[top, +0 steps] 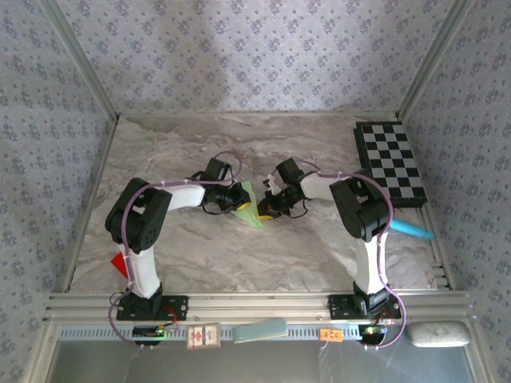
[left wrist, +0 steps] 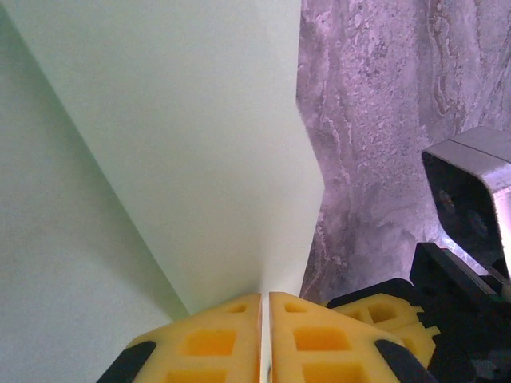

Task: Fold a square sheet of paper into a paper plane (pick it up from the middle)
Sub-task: Fourth fold the wing at the center of the table.

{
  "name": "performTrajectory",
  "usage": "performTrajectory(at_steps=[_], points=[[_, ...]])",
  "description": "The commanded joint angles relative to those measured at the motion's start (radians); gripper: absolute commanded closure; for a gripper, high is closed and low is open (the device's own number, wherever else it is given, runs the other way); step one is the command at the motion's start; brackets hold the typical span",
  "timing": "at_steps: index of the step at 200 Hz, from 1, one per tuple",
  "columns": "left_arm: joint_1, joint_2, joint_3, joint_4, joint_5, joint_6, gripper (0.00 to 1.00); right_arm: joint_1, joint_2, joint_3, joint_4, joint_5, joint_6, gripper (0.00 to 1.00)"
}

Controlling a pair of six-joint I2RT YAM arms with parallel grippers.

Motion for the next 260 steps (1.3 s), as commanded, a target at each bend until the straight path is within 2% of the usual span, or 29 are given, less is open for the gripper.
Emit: performTrajectory(at_steps=[1,141,215,260], points=[[0.008,0.015,-0.009,0.010,-0.012,-0.005,0.90,0.001,0.061,-0.010,-0.089,0.118,-0.018,0.95],[0.011,-0.001,-0.032,0.004,-0.037,-0.016,0.90,0.004,0.063,-0.004,-0.092,0.111,-0.029,0.83],[0.011,0.017,-0.017,0.008,-0.020,-0.016,0.89,0.006,0.068,-0.003,-0.115,0.139,-0.038,0.88],[0.012,0.028,-0.017,-0.025,-0.036,-0.018,0.89,0.007,0.069,-0.002,-0.114,0.140,-0.037,0.88]])
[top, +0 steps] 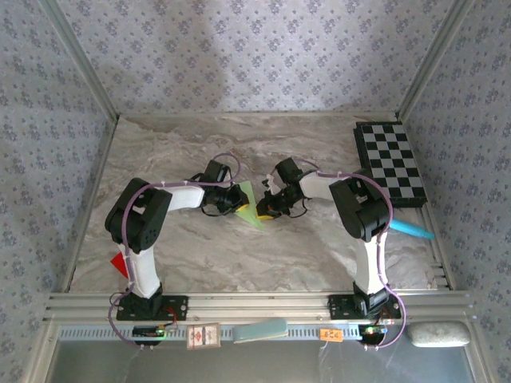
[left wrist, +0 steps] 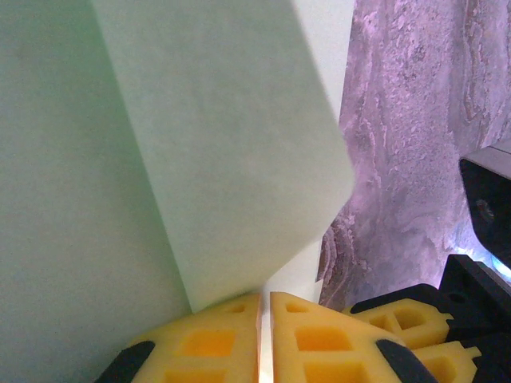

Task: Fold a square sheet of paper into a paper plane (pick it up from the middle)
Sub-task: Fourth fold the wing at the center of the table.

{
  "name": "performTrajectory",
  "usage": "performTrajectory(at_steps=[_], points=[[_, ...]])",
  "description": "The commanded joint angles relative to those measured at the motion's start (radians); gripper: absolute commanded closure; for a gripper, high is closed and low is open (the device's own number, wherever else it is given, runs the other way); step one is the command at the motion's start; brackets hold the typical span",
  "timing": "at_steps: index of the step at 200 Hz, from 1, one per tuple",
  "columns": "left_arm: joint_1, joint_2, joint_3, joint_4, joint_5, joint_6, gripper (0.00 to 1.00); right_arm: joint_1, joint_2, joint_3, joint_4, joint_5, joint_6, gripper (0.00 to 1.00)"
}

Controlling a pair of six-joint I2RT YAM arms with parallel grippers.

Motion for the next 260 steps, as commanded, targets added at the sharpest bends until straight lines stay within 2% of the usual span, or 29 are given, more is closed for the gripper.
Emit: performTrajectory(at_steps=[1,39,110,176,194,238,260], points=[[0.005,0.027,0.006,-0.034,-0.013,-0.006,0.89,0.001,0.065,-0.019,-0.083,0.126,-0.014,0.88],[0.004,0.049,0.021,-0.070,-0.013,-0.002,0.89,0.001,0.052,-0.015,-0.079,0.121,-0.008,0.87],[-0.007,0.103,0.098,-0.296,-0.084,0.051,0.90,-0.003,-0.002,-0.019,-0.043,0.090,0.005,0.82],[-0.031,0.158,0.130,-0.378,-0.126,0.056,0.90,-0.017,-0.182,-0.107,0.062,0.111,0.024,0.72],[-0.034,0.158,0.135,-0.384,-0.132,0.057,0.90,0.006,-0.198,-0.104,0.064,0.107,0.018,0.74],[-0.037,0.158,0.132,-0.383,-0.134,0.055,0.91,0.061,-0.178,-0.091,0.133,0.096,0.059,0.91],[-0.037,0.160,0.131,-0.382,-0.132,0.056,0.91,0.072,-0.145,-0.071,0.119,0.111,0.065,0.95]])
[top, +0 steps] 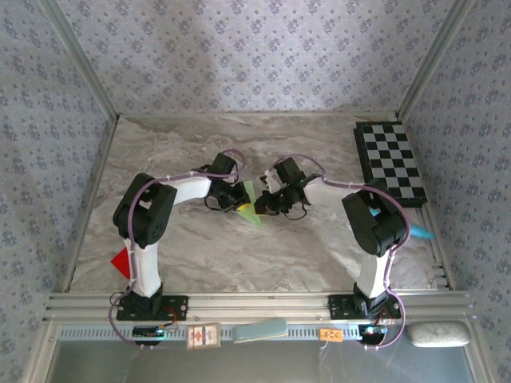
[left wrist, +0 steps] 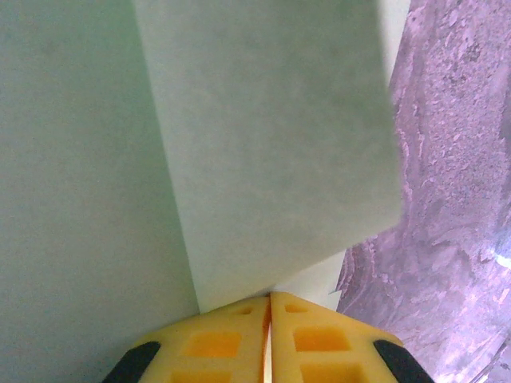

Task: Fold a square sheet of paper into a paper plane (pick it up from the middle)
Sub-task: Fourth fold the wing at the center of the table.

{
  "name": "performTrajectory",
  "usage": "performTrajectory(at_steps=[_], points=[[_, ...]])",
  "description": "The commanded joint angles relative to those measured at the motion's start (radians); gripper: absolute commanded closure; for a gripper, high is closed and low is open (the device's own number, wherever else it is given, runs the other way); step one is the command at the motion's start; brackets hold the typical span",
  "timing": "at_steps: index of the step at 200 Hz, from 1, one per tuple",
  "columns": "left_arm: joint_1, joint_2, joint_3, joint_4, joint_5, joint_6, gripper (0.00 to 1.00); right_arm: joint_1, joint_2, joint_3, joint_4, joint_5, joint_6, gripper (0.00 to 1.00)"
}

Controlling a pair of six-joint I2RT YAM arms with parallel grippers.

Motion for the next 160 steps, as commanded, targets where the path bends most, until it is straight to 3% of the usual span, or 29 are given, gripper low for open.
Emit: performTrajectory(at_steps=[1,160], points=[[-0.018,0.083,-0.042,-0.121,-0.091,0.017,0.91,0.008,0.036,0.027,0.004,0.020,0.016,0.95],[-0.022,0.096,-0.055,-0.118,-0.090,0.004,0.91,0.026,0.126,0.048,-0.108,0.040,0.005,0.95]])
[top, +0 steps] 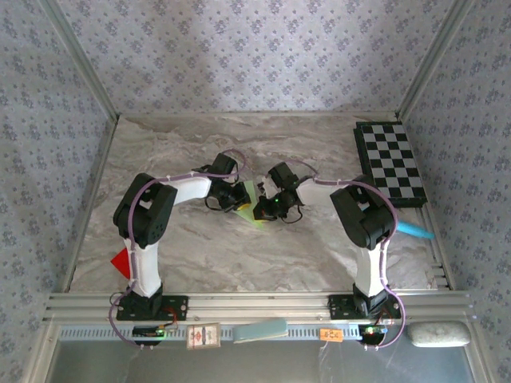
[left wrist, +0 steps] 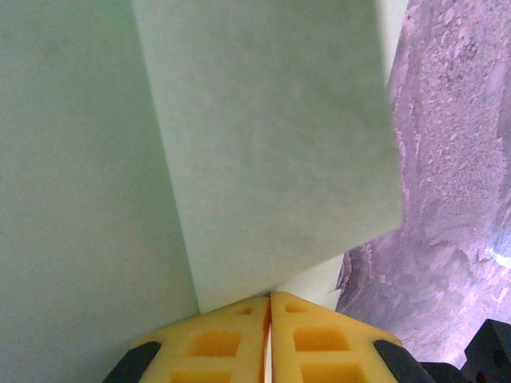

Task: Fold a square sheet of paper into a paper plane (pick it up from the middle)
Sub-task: Fourth fold the wing at the center of the table.

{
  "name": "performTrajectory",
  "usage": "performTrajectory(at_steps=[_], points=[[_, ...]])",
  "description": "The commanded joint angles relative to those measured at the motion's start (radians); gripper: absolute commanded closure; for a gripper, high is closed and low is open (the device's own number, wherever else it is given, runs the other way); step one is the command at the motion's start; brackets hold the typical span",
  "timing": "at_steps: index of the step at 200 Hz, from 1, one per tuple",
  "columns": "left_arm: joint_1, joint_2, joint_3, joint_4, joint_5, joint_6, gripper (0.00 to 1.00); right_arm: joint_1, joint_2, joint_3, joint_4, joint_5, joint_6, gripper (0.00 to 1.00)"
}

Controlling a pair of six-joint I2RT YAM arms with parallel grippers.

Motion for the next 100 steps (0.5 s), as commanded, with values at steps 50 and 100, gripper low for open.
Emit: performTrajectory(at_steps=[50,100], points=[[-0.018,0.100,-0.055,-0.142,-0.109,-0.001,0.91,0.005,0.019,0.009,-0.142,0.018,-0.026,0.95],[-0.015,0.118,-0.047,-0.168,-0.125,-0.008,0.91,0.005,0.002,-0.006,-0.192,0.018,-0.042,0.95]])
